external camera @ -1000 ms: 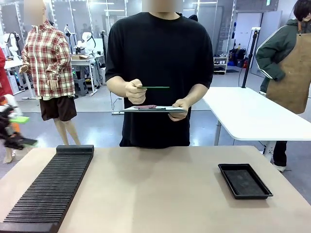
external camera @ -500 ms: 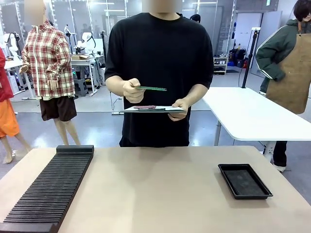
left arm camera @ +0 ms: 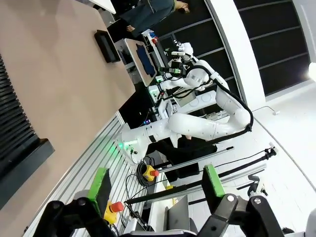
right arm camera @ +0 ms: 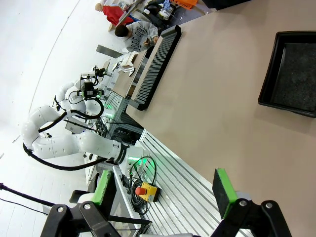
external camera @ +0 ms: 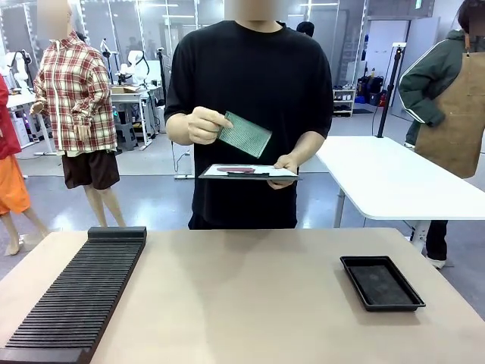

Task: Inspect the PCB.
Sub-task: Pick up the Blank PCB that the human is holding.

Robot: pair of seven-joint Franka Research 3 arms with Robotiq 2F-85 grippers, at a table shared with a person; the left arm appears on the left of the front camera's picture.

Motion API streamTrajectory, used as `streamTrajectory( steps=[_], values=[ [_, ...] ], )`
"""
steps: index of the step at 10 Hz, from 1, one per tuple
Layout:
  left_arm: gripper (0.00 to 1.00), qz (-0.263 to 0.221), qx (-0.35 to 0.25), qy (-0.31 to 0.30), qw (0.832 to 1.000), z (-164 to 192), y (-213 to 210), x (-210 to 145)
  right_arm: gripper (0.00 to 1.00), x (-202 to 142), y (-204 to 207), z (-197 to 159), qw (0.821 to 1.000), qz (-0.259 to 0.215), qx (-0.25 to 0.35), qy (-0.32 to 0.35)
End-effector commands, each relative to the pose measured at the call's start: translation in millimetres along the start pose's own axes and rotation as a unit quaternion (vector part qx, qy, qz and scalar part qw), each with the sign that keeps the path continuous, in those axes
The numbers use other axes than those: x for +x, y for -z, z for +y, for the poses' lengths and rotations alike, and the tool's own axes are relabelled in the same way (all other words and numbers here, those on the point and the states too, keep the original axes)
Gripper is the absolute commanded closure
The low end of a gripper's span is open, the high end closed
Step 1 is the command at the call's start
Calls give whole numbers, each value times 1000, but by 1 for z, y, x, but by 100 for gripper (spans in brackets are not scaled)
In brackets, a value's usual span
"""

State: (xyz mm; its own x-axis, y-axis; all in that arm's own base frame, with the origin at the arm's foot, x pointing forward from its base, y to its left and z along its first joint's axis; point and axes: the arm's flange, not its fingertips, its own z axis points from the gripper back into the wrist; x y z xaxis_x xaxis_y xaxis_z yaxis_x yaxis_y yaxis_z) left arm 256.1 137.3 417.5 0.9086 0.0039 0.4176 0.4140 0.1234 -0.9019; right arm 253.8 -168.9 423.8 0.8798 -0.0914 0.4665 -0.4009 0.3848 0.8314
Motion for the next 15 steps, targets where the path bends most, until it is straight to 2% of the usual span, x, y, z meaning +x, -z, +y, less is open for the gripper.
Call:
streamTrajectory(
  steps=[1,4,5,6,7,15],
  values=[
    [5,4,3,-8,1000,-1,-1,2,0,2,-2,1,1000,-6,4,-11],
    [5,0,-1,-2,1000,1,0,0,0,2,-2,1,1000,-6,4,-11],
    [5,8,28,19,999,-13,-9,13,0,2,-2,1,1000,-6,4,-11],
    [5,22,28,29,999,-21,-13,22,0,2,-2,1,1000,-6,4,-11],
    [5,1,5,5,1000,-2,-3,3,0,2,-2,1,1000,-6,4,-11],
    [5,1,5,5,1000,-2,-3,3,0,2,-2,1,1000,-6,4,-11]
  ],
)
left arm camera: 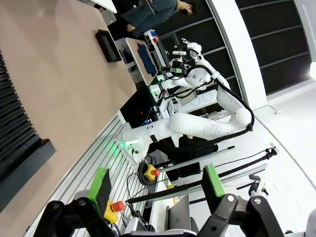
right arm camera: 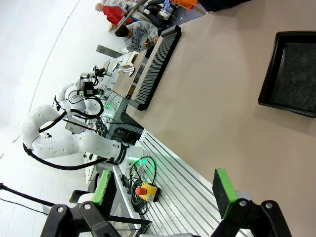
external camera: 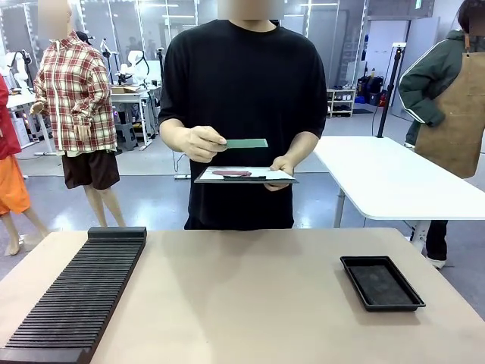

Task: Inspect the PCB.
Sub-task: Pick up the Blank PCB that the human is holding.

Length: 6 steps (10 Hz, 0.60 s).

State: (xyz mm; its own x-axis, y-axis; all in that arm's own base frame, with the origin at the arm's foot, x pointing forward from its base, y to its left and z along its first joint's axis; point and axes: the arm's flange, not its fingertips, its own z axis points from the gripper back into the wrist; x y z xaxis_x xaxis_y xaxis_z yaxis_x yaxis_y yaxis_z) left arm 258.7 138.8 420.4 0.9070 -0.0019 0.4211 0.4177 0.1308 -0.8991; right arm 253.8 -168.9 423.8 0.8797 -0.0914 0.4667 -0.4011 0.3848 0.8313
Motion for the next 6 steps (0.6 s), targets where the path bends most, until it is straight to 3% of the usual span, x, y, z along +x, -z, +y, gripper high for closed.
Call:
streamTrajectory(
  steps=[1,6],
  values=[
    [5,-2,1,2,1000,-1,-1,0,0,2,-2,1,1000,-6,4,-11],
    [5,-2,1,2,1000,-1,-1,0,0,2,-2,1,1000,-6,4,-11]
  ],
)
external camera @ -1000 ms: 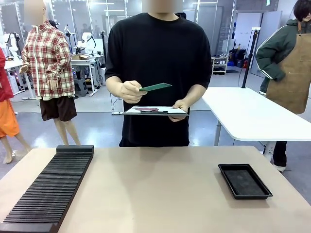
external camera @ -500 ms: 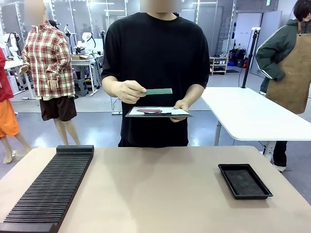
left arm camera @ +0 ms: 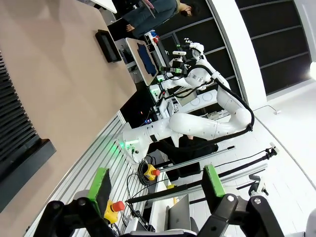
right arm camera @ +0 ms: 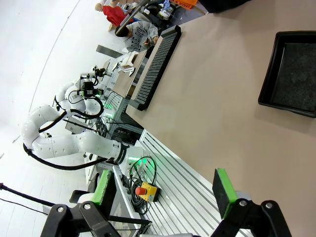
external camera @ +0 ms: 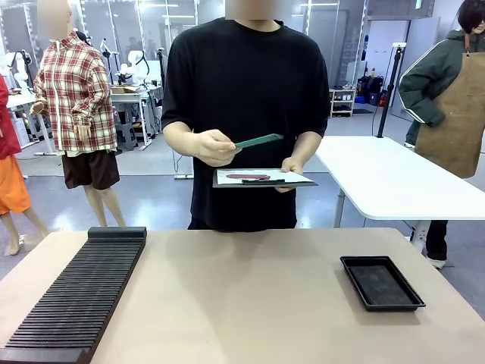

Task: Inspect the PCB.
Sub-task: Pick up the Blank PCB that the human is holding.

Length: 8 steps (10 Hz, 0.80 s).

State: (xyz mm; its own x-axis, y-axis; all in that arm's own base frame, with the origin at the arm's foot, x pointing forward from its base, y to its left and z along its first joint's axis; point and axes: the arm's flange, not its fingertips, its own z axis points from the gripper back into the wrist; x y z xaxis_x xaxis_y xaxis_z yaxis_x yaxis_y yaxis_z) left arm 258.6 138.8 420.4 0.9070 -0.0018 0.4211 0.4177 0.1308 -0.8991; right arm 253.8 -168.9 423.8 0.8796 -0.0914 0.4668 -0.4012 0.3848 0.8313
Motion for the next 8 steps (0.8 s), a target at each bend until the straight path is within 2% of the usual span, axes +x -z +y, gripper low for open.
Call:
streamTrajectory(
  steps=[1,8],
  values=[
    [5,-2,1,2,1000,-1,-1,0,0,2,-2,1,1000,-6,4,-11],
    [5,-2,1,2,1000,-1,-1,0,0,2,-2,1,1000,-6,4,-11]
  ],
)
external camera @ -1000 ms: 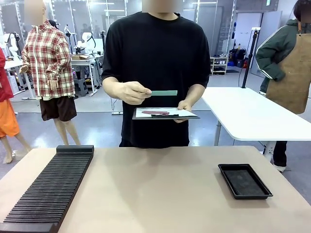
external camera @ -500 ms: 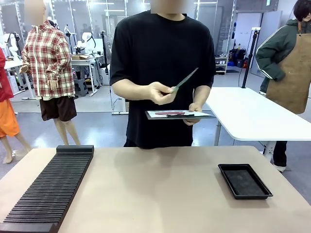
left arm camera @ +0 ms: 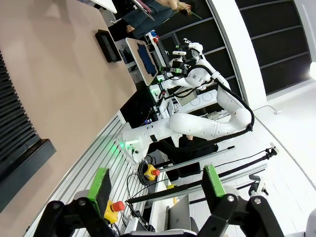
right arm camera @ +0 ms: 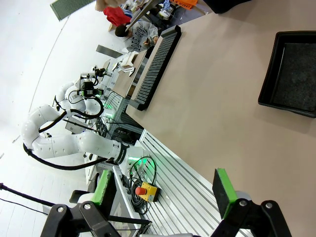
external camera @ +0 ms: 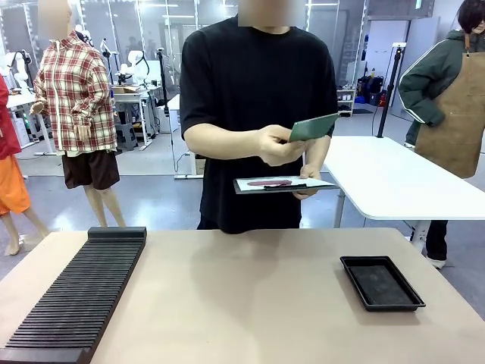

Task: Inspect the PCB.
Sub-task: Pick up the Blank PCB that the human is holding.

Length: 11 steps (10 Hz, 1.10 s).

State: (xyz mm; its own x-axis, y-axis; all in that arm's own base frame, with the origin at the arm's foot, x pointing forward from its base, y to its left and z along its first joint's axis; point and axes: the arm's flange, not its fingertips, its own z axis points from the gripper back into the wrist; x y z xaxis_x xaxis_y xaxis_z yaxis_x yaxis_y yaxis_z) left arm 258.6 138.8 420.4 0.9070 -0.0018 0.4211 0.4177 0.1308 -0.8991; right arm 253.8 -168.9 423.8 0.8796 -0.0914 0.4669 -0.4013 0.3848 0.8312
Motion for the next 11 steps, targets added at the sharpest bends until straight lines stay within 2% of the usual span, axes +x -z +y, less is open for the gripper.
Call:
streamTrajectory(
  steps=[1,11],
  values=[
    [5,-2,1,2,1000,-1,-1,0,0,2,-2,1,1000,-6,4,-11],
    [5,-2,1,2,1000,-1,-1,0,0,0,0,0,1000,0,0,0]
  ],
)
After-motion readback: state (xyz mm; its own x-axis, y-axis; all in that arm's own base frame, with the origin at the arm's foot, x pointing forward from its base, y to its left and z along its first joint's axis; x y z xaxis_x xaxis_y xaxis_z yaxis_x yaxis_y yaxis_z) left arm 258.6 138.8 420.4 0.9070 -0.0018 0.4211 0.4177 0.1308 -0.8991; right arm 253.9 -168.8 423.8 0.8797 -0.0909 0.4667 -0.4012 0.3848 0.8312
